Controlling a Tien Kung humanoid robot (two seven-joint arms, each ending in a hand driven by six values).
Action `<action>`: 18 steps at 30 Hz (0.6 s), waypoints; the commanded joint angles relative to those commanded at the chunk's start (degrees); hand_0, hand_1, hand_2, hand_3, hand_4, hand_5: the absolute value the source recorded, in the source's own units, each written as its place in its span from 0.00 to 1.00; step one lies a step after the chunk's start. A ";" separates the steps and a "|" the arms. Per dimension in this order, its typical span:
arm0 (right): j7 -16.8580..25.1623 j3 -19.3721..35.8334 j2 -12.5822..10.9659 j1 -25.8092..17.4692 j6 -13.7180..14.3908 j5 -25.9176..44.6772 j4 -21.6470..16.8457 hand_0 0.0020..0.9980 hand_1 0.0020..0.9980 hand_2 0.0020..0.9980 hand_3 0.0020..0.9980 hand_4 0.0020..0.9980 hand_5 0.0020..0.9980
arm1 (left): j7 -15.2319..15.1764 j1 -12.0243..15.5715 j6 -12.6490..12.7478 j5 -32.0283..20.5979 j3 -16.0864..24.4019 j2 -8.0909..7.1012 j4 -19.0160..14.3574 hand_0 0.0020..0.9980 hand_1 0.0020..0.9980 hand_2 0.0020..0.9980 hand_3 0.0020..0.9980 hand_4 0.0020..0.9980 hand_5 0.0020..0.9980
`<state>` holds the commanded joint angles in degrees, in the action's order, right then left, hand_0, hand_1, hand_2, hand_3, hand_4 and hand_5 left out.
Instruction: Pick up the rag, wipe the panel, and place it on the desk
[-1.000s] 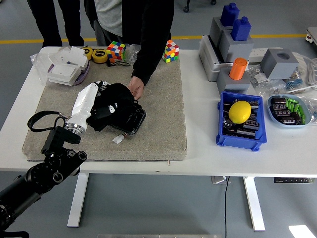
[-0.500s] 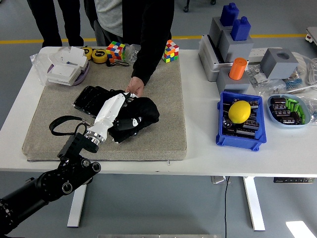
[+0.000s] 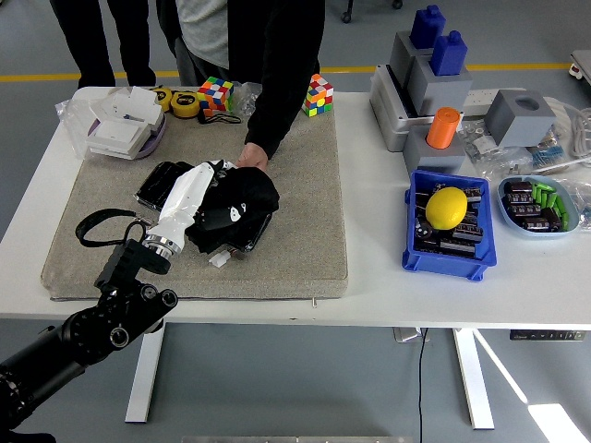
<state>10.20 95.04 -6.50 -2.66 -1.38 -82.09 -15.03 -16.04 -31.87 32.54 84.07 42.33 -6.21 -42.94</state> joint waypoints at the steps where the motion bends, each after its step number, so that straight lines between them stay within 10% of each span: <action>1: 0.01 -0.08 -0.03 0.00 0.00 0.09 -0.03 0.53 0.56 0.49 0.52 0.90 0.36 | -0.52 -0.15 0.28 -0.11 1.30 0.03 1.28 0.23 0.22 0.27 0.55 0.67 0.00; 18: -0.02 -0.16 -0.04 0.07 0.03 0.21 -0.11 0.53 0.56 0.49 0.52 0.91 0.36 | -4.52 -2.51 2.79 0.45 14.44 0.58 15.98 0.23 0.22 0.28 0.55 0.67 0.00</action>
<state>10.18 94.88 -6.53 -2.59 -1.35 -81.88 -15.15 -20.56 -34.38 35.34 84.52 56.77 -5.64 -26.96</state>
